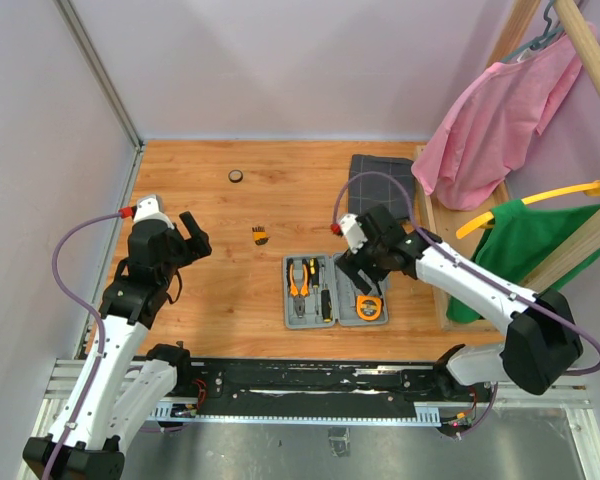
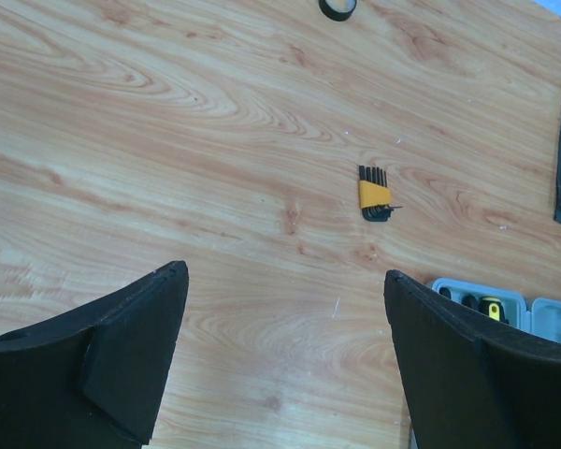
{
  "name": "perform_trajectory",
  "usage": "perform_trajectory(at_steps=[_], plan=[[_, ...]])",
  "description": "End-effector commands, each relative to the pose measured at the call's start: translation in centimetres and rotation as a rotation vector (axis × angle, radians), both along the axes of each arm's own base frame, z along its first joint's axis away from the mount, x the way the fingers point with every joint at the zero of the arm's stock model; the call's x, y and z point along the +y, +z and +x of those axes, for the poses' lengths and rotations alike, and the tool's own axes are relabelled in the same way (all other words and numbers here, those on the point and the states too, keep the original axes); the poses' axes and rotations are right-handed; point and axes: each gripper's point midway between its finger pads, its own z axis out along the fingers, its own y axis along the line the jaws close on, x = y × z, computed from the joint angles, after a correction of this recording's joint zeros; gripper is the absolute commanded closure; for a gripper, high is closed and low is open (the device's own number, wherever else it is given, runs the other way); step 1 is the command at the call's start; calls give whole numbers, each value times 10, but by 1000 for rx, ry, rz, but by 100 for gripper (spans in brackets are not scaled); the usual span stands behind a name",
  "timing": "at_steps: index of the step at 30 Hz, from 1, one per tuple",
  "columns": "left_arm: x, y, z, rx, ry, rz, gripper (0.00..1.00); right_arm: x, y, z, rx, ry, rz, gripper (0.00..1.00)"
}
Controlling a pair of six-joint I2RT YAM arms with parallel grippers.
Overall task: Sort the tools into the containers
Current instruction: Place the engineering item in the storage box, then adjust the engineering item in the storage box.
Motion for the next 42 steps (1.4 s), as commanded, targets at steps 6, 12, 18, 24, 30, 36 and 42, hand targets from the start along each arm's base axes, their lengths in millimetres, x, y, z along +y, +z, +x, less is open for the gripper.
perform_trajectory(at_steps=[6, 12, 18, 24, 30, 36, 42], plan=[[2, 0, 4, -10, -2, 11, 10, -49, -6, 39, 65, -718, 235, 18], [1, -1, 4, -7, -3, 11, 10, -51, -20, 60, 126, -751, 336, 19], [1, -2, 4, -4, -5, 9, 10, -41, -36, 68, 223, -715, 386, 21], [1, -2, 4, -4, -6, 10, 11, -37, -58, 57, 312, -720, 361, 23], [0, -4, 5, 2, -10, 9, 10, -24, -64, 35, 411, -707, 416, 25], [-2, -6, 6, 9, -16, 8, 11, 1, -55, 19, 475, -685, 509, 25], [-2, -6, 7, 9, -21, 7, 11, 25, -47, 8, 516, -668, 570, 25]])
